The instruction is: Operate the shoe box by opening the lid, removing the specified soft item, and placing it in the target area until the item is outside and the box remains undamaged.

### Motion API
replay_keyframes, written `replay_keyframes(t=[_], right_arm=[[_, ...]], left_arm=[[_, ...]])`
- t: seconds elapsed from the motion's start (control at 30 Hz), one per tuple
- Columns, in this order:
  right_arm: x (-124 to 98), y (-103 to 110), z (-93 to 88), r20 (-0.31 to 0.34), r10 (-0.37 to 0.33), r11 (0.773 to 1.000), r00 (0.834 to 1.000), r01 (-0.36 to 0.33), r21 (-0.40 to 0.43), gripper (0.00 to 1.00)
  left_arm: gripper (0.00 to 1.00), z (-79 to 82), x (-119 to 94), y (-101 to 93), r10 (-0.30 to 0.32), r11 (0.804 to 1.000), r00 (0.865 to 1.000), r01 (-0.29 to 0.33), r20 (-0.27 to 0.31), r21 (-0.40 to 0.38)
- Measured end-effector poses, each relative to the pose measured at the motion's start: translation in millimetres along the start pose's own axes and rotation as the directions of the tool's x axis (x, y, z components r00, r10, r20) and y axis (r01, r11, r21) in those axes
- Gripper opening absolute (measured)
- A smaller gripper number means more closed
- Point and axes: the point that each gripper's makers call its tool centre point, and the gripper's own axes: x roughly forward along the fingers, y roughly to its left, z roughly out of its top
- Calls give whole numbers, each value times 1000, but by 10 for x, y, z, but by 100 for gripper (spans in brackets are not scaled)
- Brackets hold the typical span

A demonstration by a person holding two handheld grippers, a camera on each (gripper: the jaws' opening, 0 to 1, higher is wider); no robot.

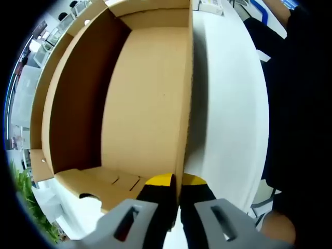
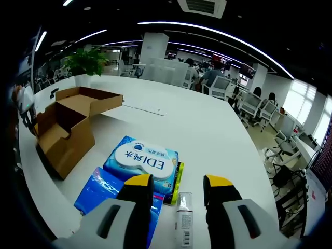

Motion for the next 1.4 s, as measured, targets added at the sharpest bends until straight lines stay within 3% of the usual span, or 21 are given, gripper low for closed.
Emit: replay_keyframes(t=[0.23,0.4,0.5,0.63,0.83,1.03,1.17,1.27,1.4], right_arm=[[4,84,144,19,12,1000,1000,-12,6,40],[84,256,471,104,49,997,993,-55,54,40],[101,278,515,115,53,997,992,-60,55,43],[190,409,707,150,81,991,985,-95,88,47],[403,873,1324,245,137,985,960,-158,66,56],[615,1248,1769,280,178,975,943,-208,80,67],[794,1499,1931,286,210,970,935,-236,59,69],[921,1602,1961,263,221,968,939,-244,58,76],[1115,1733,1984,241,216,969,946,-237,64,78]], left_arm=[[2,1,5,-1,2,1000,1000,-2,-3,3],[2,2,9,-2,7,1000,1000,-7,-14,3],[3,1,9,-2,8,1000,1000,-8,-16,3],[3,1,9,0,11,1000,1000,-11,-18,3],[2,1,7,3,9,1000,1000,-9,-18,6],[2,6,3,7,10,1000,1000,-10,-6,12],[2,8,2,8,13,999,1000,-13,3,29],[2,12,1,10,12,1000,1000,-12,8,24],[3,19,-2,9,14,1000,1000,-15,15,13]])
